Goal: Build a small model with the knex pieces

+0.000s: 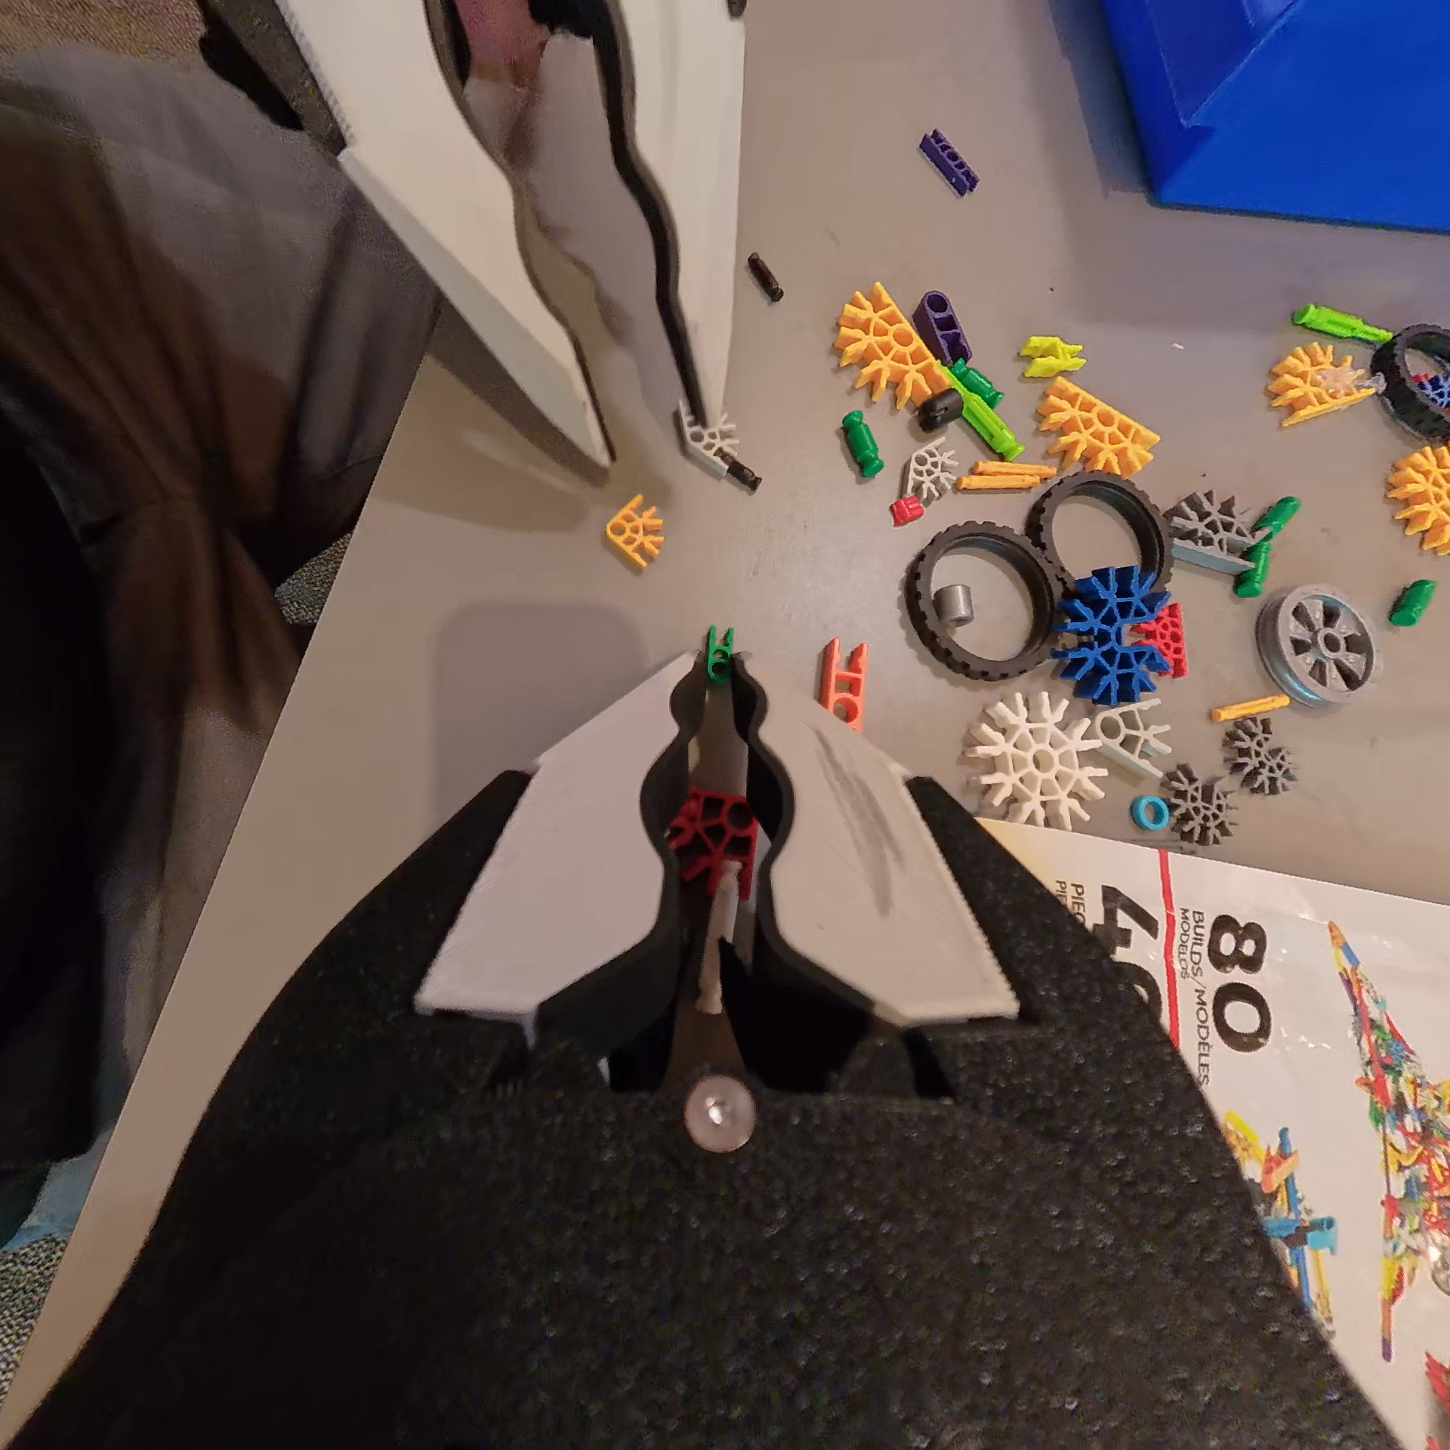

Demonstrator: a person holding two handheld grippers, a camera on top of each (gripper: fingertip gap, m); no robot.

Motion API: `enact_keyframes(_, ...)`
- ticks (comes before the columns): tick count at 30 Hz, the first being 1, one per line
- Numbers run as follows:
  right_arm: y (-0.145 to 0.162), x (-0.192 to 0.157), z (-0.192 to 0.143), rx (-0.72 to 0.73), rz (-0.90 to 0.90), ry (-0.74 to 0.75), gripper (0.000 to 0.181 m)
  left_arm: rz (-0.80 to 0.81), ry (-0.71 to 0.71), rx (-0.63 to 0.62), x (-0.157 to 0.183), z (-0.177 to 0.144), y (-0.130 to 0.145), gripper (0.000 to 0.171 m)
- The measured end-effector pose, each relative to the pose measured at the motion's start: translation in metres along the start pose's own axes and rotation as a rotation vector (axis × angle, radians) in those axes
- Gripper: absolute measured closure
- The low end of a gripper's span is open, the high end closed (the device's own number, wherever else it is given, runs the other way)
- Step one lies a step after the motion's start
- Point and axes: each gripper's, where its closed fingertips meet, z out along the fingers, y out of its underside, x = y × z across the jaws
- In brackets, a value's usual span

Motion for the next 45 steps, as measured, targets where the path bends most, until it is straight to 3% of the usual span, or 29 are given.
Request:
enact_keyframes(6,-0.001,0.001,-0.001,0.013,0.017,-0.006,0.176,-0.047,-0.084,-0.034,-0.017,0.000,0.012,0.150)
enact_keyframes(13,0.000,0.002,0.000,0.003,0.023,-0.008,0.172,-0.066,-0.070,-0.066,-0.019,0.009,0.016,0.159)
enact_keyframes(20,-0.018,0.005,0.000,0.045,0.026,-0.012,0.169,0.024,-0.049,-0.051,-0.017,0.008,0.016,0.161)
enact_keyframes(22,-0.023,0.001,0.006,0.024,-0.004,-0.033,0.169,0.091,-0.052,-0.021,-0.013,0.006,0.012,0.170)
enact_keyframes(28,-0.032,0.009,0.017,-0.033,-0.065,-0.034,0.166,0.194,-0.079,-0.024,-0.013,0.005,0.016,0.171)
enact_keyframes(32,-0.042,0.009,0.022,-0.002,-0.136,-0.034,0.164,0.155,-0.059,0.023,-0.015,0.001,0.011,0.171)
enact_keyframes(37,-0.033,0.013,0.032,-0.080,-0.242,0.032,0.165,0.119,-0.047,0.038,-0.022,-0.002,0.012,0.171)
enact_keyframes(45,-0.037,0.019,0.027,-0.025,-0.170,-0.006,0.166,0.003,-0.128,0.044,-0.051,-0.041,0.026,0.156)
